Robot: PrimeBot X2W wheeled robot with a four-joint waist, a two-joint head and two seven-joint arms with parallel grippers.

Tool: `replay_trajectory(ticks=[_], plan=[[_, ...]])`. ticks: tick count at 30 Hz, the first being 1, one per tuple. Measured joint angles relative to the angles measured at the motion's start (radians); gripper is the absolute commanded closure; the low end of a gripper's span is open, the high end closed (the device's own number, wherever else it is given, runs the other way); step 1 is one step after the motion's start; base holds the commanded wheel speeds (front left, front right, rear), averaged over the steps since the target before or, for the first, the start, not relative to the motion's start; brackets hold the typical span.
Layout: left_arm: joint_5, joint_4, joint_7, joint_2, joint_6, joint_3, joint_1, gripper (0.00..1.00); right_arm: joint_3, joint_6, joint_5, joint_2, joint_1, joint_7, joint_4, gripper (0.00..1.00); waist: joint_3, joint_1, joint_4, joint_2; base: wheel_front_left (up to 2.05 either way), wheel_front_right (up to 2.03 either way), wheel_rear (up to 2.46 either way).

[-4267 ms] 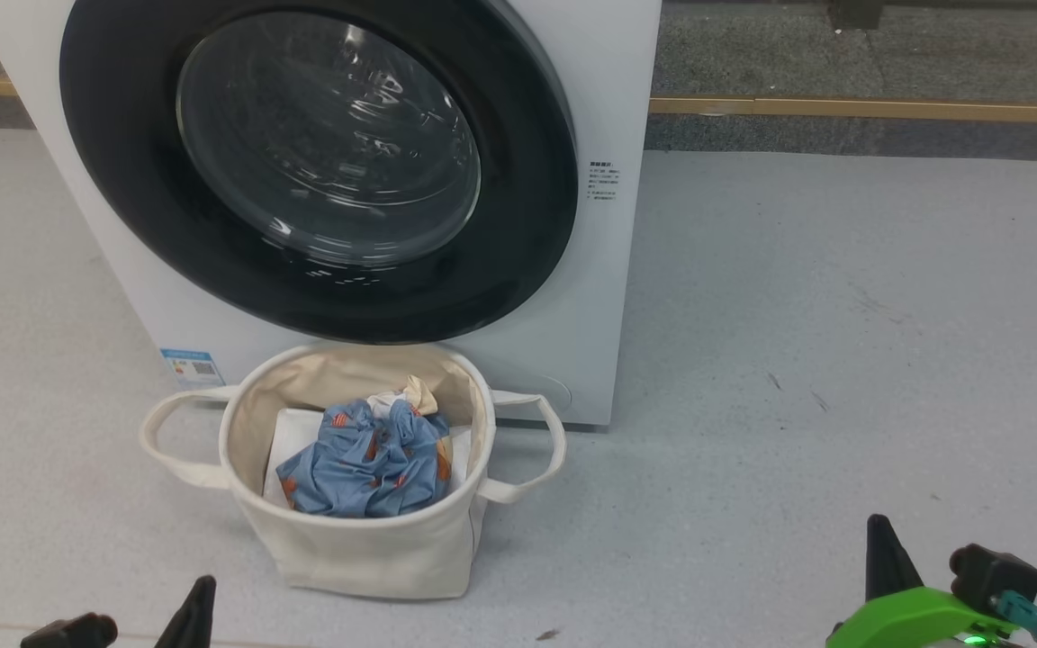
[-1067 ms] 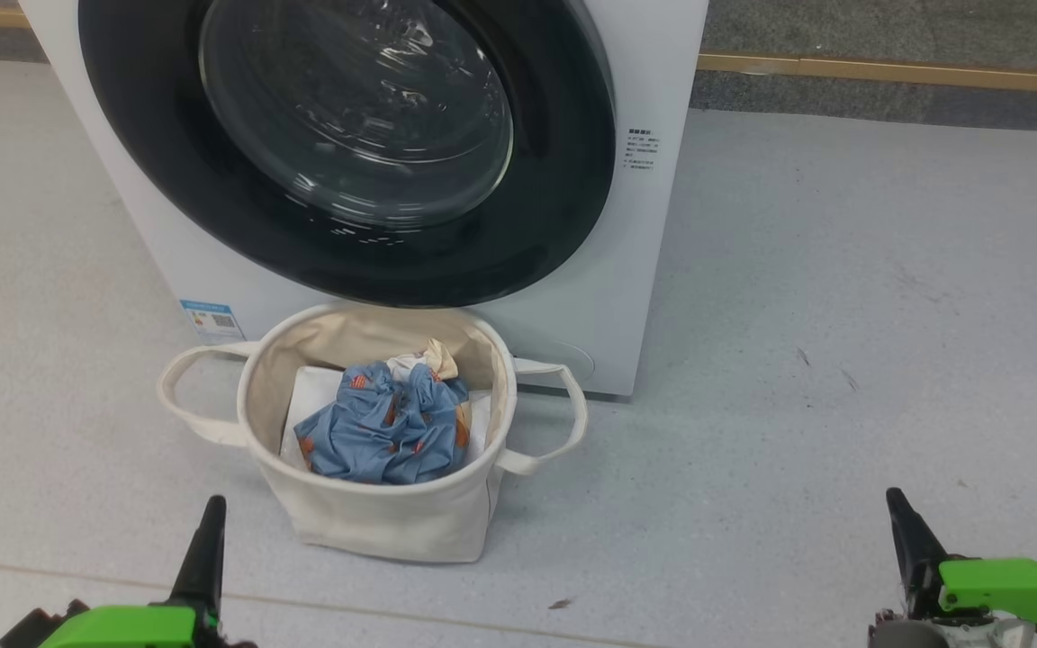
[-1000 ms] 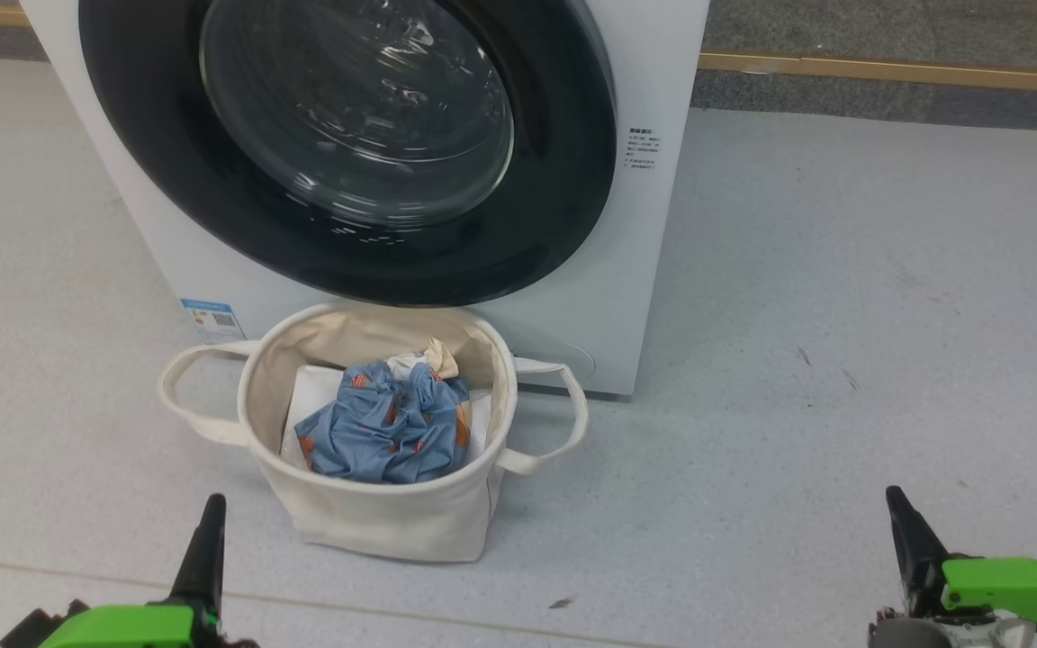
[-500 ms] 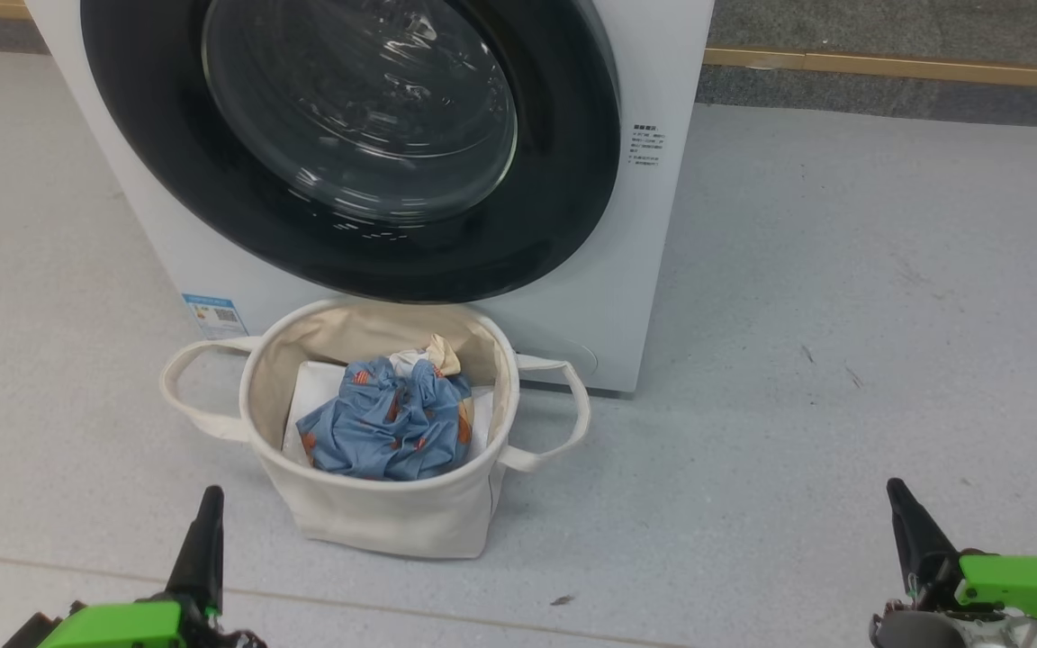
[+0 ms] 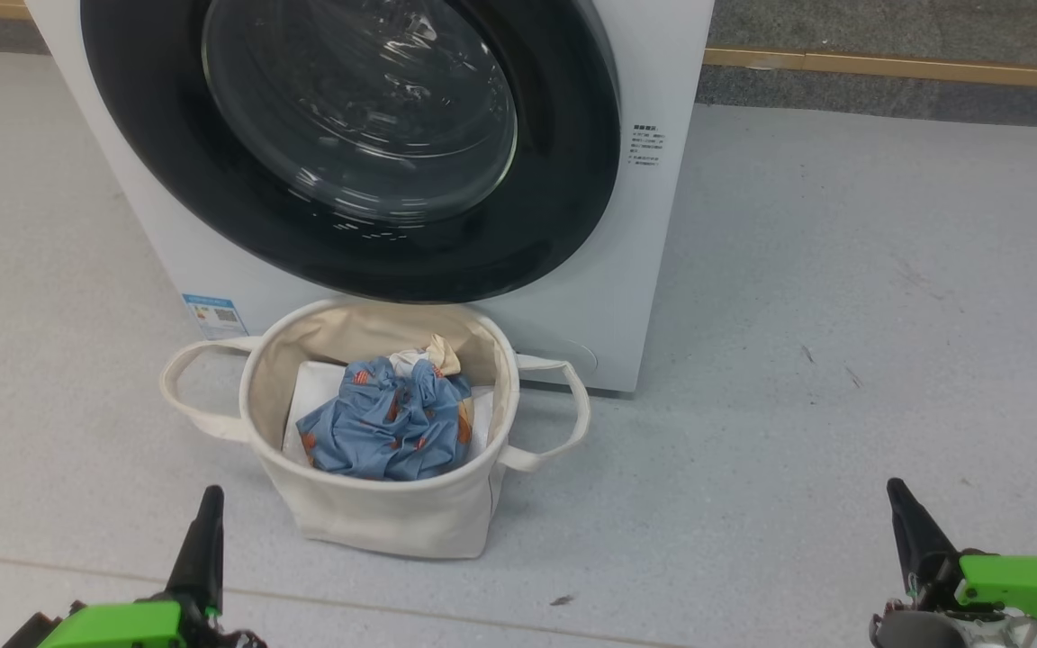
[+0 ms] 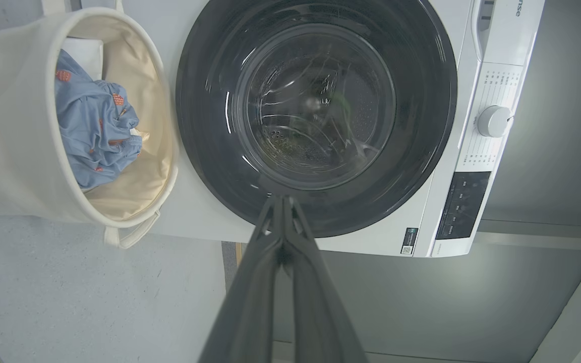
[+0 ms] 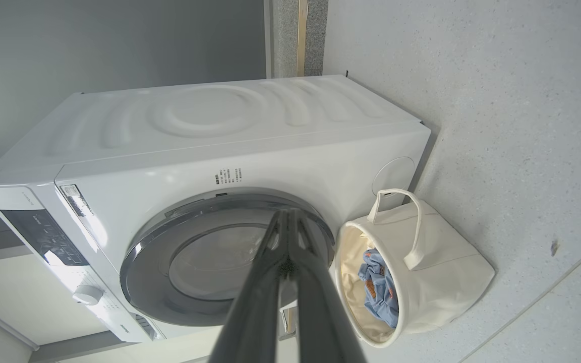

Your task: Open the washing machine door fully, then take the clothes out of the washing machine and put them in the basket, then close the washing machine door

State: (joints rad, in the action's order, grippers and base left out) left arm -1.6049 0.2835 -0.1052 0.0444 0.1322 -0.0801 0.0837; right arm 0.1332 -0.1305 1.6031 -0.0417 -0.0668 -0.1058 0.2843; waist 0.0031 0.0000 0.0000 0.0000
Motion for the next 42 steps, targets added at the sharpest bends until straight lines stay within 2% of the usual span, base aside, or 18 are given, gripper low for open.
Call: replay_trajectory(ticks=[42], plan=[[0.000,0.000,0.000,0.000,0.000,0.000,0.000,1.00,0.000,0.000,0.000,0.000,0.000,0.000,0.000,1.00,0.000,0.0000,0.000,0.0000,0.00,0.00,0.00]])
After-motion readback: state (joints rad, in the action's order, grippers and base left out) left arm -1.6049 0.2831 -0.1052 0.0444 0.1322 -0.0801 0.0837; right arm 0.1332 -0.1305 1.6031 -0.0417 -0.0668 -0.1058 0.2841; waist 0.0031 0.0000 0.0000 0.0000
